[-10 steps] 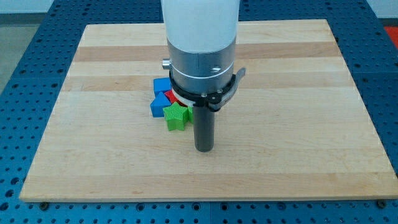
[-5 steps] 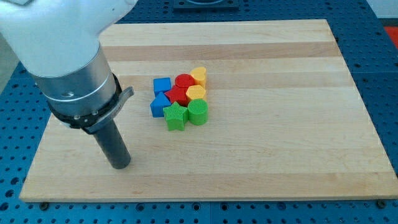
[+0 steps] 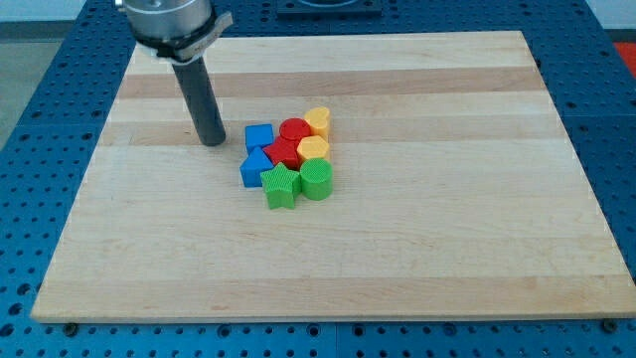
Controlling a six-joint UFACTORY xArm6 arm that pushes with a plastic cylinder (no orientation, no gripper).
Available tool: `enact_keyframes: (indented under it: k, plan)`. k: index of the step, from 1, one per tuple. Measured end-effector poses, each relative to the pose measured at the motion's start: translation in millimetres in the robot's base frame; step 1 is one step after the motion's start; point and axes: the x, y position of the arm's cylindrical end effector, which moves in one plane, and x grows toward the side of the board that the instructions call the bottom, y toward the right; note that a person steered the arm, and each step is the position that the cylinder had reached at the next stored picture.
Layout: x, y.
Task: Move the arm to the left of the blue cube
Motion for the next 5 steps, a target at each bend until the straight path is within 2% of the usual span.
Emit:
enact_keyframes:
  k: [2,4,5]
  plan:
    - [0.0,1.5]
    - [30.8,1.0]
    - [31.0,6.6]
